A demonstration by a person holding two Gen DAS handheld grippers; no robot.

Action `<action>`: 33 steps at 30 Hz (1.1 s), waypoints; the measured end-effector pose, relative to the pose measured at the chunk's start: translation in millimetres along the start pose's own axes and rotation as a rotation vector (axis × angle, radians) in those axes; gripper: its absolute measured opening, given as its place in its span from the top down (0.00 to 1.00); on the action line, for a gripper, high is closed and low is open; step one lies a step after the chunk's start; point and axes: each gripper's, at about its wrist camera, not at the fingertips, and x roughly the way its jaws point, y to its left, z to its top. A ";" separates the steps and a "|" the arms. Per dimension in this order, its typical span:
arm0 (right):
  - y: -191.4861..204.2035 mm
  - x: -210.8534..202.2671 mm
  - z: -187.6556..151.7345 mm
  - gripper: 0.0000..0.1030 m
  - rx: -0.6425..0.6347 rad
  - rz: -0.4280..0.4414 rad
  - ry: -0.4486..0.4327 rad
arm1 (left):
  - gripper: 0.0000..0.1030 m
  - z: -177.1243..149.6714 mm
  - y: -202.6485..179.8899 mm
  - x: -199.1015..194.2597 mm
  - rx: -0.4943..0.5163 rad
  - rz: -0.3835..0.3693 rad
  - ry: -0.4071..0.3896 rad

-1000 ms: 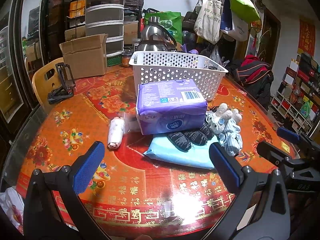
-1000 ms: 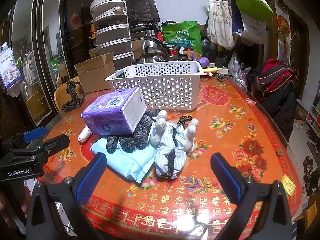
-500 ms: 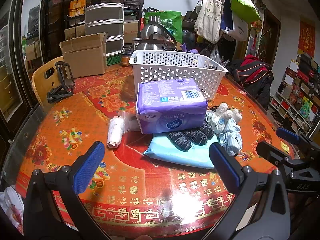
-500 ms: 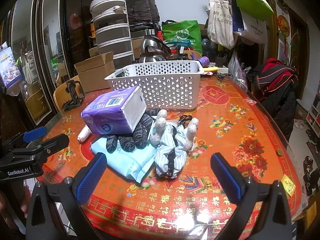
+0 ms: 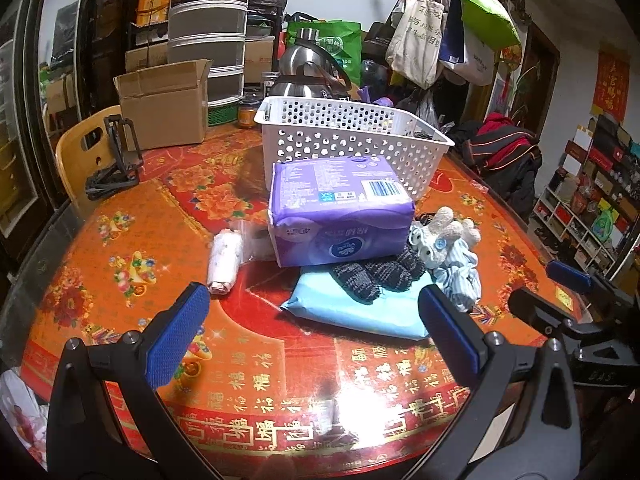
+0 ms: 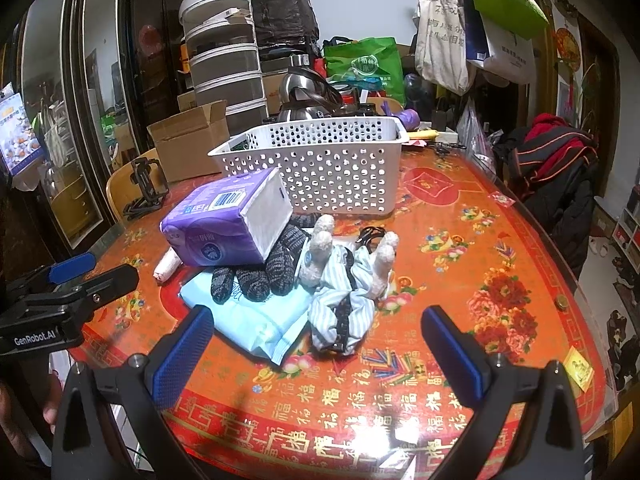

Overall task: Organize soft objects
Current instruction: 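Reach the right tool to the purple tissue pack and close on it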

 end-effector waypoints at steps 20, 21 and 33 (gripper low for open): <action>10.1 32.1 20.9 0.00 -0.064 0.021 -0.116 | 0.10 19.0 40.0 41.0 0.010 -0.031 0.001; 13.8 38.5 23.7 0.00 -0.079 0.032 -0.105 | 0.24 20.1 41.7 43.9 0.018 -0.047 0.010; 51.1 90.5 43.7 0.11 -0.221 0.159 -0.041 | 0.48 27.8 56.3 86.2 0.011 -0.211 0.050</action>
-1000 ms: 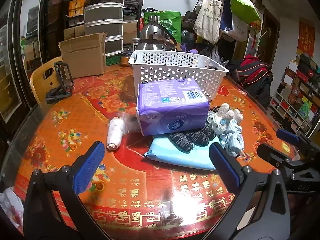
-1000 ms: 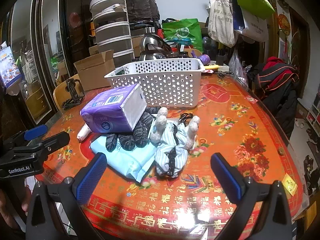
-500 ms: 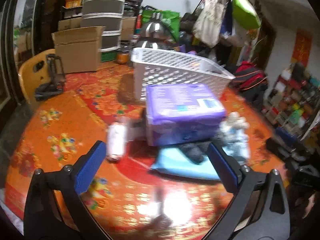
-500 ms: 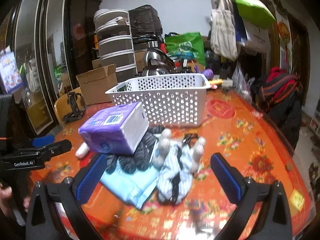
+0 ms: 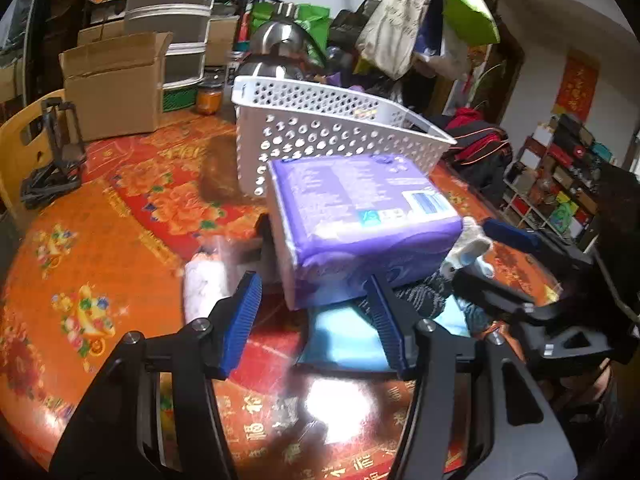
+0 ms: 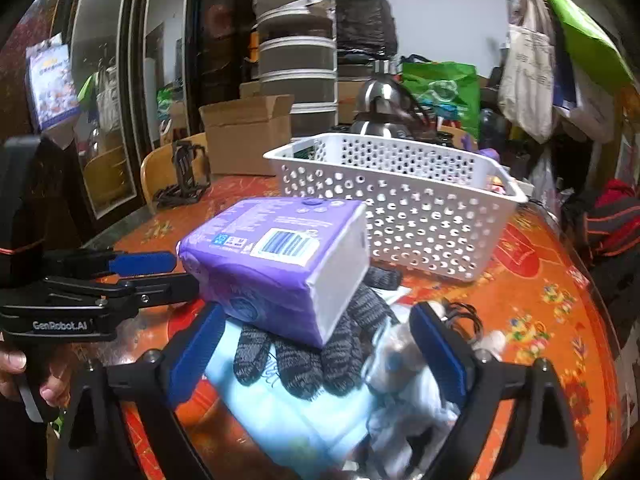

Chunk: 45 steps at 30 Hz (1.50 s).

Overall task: Organize soft objects
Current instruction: 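Reach the right tool to the purple tissue pack and close on it, then carry the tissue pack with the right tool into the white basket and release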

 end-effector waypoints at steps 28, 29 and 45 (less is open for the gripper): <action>3.3 27.0 7.5 0.54 -0.081 0.094 0.052 | 0.51 0.3 -3.6 24.4 0.027 -0.123 -0.022; 2.0 27.1 7.0 0.54 -0.079 0.095 0.054 | 0.57 0.8 -3.5 24.8 0.024 -0.114 -0.024; 0.0 6.1 12.0 0.58 -0.047 0.090 -0.001 | 0.68 4.4 -3.1 9.7 0.022 -0.089 -0.051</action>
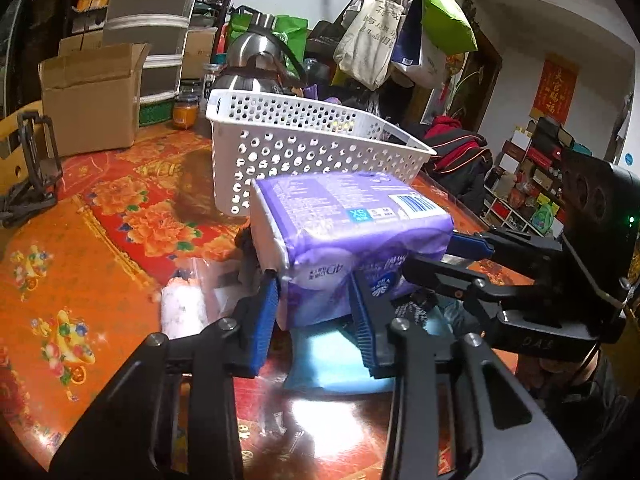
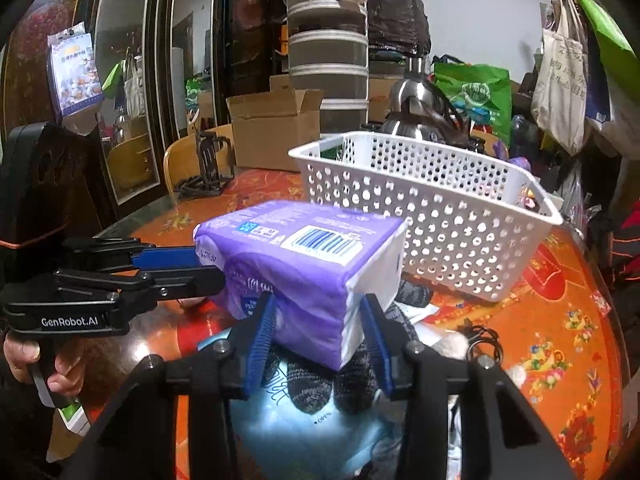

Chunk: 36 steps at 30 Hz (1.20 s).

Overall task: Organize soft objects
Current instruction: 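Carry the tissue pack with the right tool into the white basket and release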

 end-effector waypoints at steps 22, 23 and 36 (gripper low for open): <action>-27.5 -54.1 59.7 0.58 0.002 -0.078 -0.139 | 0.68 89.2 -66.0 -33.1 0.112 0.037 -0.098; -30.9 -54.4 65.5 0.58 0.002 -0.080 -0.143 | 0.68 95.5 -67.6 -32.7 0.115 0.037 -0.102; -99.0 -3.3 142.0 0.58 0.031 -0.077 -0.068 | 0.68 213.1 -61.1 28.4 0.107 0.022 -0.082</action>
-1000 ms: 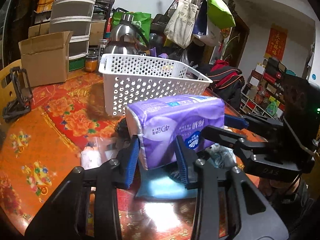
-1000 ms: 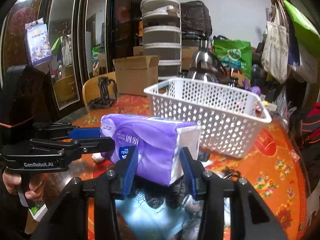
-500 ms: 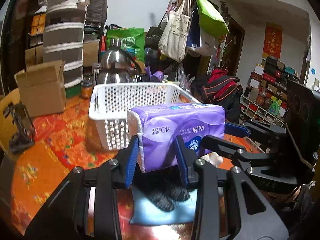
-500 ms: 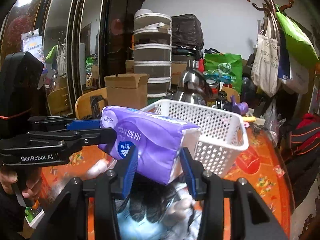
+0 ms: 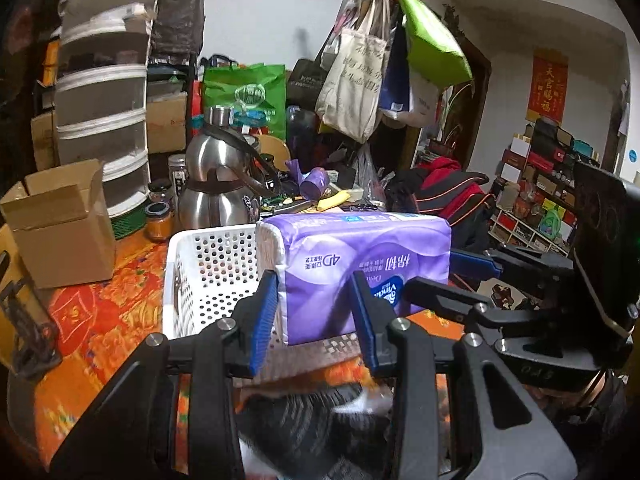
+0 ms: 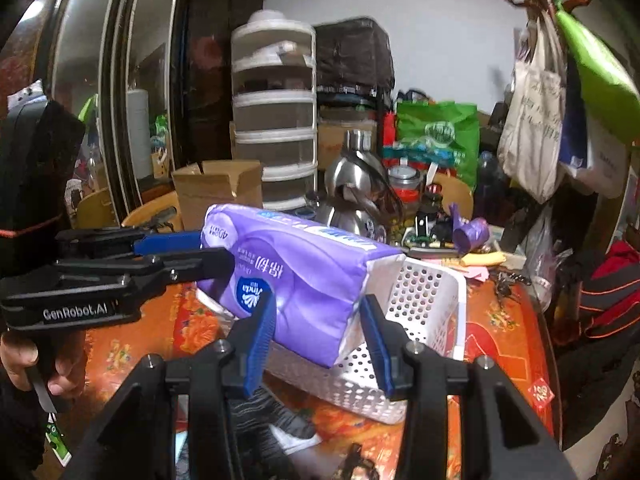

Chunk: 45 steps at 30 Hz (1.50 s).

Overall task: Organize soft objects
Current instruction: 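Carry the tissue pack with the right tool into the white basket and release, then lower the right tool onto the white plush toy and grasp it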

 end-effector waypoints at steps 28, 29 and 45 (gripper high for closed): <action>-50.6 141.5 -28.2 0.39 0.030 -0.056 0.289 | 0.39 -35.8 80.8 190.3 -0.181 0.049 0.297; -53.4 137.3 -28.3 0.36 0.045 -0.055 0.281 | 0.37 -35.8 82.4 186.9 -0.181 0.066 0.287; -35.9 42.9 -52.4 0.27 0.173 -0.078 0.167 | 0.30 -48.9 35.2 91.2 -0.088 0.070 0.171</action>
